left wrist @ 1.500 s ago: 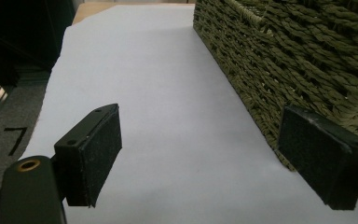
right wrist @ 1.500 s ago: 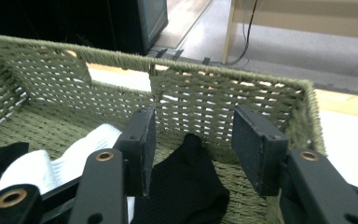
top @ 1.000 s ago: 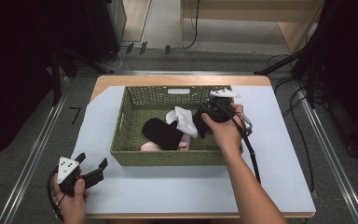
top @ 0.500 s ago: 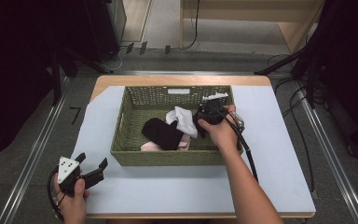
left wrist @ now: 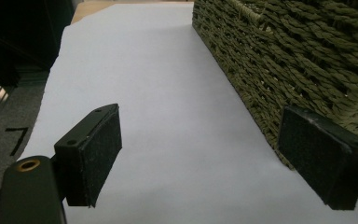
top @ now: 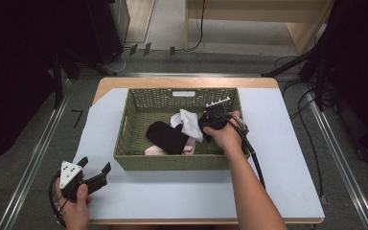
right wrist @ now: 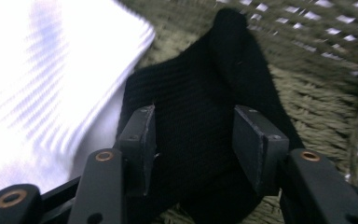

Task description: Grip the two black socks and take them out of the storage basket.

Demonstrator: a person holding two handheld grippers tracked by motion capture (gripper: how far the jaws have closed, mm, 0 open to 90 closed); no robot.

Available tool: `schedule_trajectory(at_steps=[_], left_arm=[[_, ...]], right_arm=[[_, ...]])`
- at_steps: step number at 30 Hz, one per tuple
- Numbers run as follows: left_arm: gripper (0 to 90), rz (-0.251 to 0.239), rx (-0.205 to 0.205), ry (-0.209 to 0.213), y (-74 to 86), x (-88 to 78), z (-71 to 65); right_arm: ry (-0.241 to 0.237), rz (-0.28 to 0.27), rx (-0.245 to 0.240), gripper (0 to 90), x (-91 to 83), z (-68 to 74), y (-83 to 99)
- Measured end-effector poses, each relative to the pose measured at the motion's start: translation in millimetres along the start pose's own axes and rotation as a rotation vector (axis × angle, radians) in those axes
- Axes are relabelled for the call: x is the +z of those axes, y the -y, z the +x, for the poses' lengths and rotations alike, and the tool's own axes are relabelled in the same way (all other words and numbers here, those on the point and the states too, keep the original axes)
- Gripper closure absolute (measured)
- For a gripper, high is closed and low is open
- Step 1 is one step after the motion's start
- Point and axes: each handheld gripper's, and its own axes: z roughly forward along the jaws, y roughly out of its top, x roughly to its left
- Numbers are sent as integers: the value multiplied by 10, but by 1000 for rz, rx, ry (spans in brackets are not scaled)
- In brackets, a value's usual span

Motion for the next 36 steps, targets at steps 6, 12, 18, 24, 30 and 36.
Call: schedule_trajectory(at_steps=[6, 12, 18, 24, 30, 36], left_arm=[[152, 2, 3, -3, 1, 6, -9], [153, 6, 8, -5, -1, 6, -11], [154, 3, 7, -3, 0, 4, -12], [154, 3, 1, 1, 0, 5, -5], [154, 7, 0, 1, -2, 5, -2], [154, 7, 1, 1, -2, 5, -5]], right_arm=[[-7, 1, -11, 492, 30, 24, 40], [-41, -4, 19, 605, 35, 21, 60], [-57, 26, -32, 824, -9, 78, 62], [-44, -39, -10, 840, -143, 81, 3], [-24, -252, -26, 840, -367, 96, -37], [-23, -410, -41, 840, -598, 100, -34]])
